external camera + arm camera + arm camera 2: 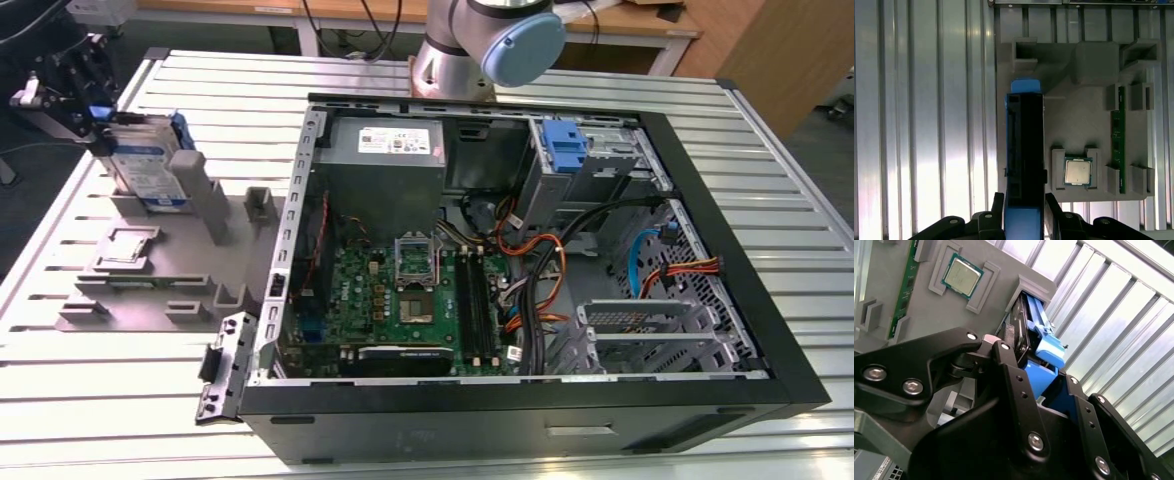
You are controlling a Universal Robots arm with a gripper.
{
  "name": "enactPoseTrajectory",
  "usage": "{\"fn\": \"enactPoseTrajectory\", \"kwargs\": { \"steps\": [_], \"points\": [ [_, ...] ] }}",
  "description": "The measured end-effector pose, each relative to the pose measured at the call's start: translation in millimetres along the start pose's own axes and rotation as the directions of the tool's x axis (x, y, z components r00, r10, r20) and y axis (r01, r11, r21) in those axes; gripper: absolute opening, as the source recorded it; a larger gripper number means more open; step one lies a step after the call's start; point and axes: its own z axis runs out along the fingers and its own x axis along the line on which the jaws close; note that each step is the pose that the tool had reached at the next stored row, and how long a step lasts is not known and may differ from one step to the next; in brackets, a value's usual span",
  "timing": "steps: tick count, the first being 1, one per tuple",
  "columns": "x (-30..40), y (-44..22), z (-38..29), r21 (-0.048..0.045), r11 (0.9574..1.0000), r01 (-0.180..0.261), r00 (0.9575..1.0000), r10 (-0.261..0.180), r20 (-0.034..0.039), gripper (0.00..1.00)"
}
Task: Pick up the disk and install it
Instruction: 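Pick up the disk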
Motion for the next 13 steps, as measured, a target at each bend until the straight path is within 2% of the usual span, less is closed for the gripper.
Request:
{"fn": "enactPoseTrajectory", "kwargs": {
  "steps": [4, 5, 6, 13],
  "points": [
    [0.0, 0.1, 0.0, 0.0001, 1.0, 0.0, 1.0, 0.0, 0.0, 0.45],
    [0.0, 0.1, 0.0, 0.0001, 1.0, 0.0, 1.0, 0.0, -0.0001, 0.43],
    [0.0, 0.1, 0.0, 0.0, 1.0, 0.0, 1.0, 0.0, 0.0, 0.37],
    [0.0, 0.3, 0.0, 0.0, 1.0, 0.0, 1.0, 0.0, 0.0, 0.37]
  ]
}}
